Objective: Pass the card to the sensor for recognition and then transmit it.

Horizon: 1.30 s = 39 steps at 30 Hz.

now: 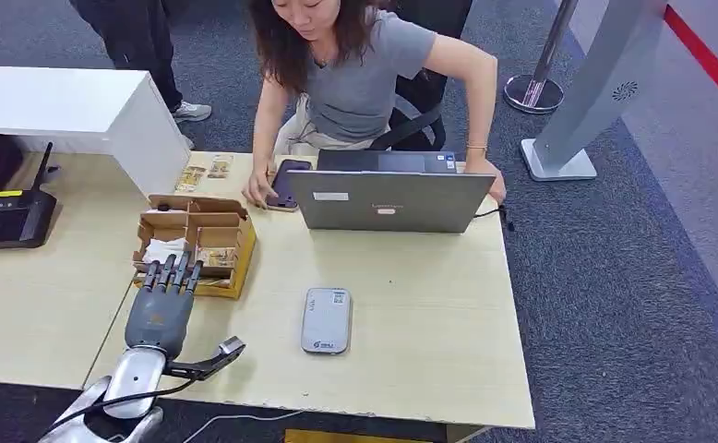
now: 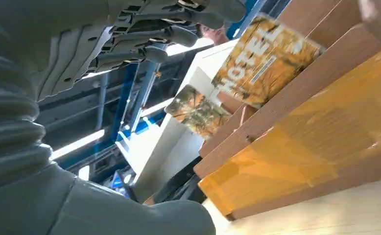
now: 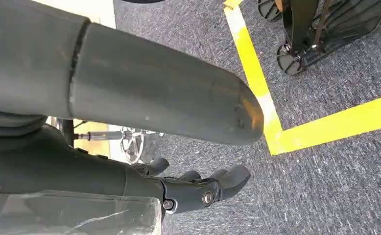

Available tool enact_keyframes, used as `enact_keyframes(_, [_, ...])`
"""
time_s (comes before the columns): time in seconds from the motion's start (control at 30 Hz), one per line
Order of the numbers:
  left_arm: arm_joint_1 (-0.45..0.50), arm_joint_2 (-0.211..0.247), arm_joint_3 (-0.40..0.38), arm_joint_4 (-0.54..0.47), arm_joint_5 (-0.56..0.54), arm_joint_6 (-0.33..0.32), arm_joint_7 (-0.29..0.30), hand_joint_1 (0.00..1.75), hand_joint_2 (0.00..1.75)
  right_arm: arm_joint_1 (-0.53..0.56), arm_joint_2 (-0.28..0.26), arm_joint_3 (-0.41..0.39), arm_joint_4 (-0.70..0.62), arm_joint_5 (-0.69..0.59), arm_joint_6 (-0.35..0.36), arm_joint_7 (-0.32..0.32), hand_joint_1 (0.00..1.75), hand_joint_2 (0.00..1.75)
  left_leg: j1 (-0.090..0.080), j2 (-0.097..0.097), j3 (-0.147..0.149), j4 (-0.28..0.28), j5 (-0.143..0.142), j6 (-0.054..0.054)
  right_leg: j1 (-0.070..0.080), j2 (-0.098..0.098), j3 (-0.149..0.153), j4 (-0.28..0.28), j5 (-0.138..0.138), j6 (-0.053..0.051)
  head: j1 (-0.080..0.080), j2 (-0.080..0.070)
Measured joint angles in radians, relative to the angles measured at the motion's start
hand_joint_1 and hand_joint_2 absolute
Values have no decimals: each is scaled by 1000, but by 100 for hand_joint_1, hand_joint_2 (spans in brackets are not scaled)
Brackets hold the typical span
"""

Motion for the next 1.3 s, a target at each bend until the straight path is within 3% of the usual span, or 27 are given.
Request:
enact_keyframes(0.47, [-50, 18, -74, 65, 0, 127, 69, 0, 175, -1, -3, 6, 0, 4, 9, -10, 0, 0, 0, 0, 0, 0, 0, 0, 0, 0, 0, 0, 0, 0, 0, 0])
enact_keyframes(1.3, [-72, -4, -87, 154, 0, 193, 78, 0, 175, 0, -3, 21, 0, 21, 19, -12, 0, 0, 0, 0, 0, 0, 0, 0, 0, 0, 0, 0, 0, 0, 0, 0])
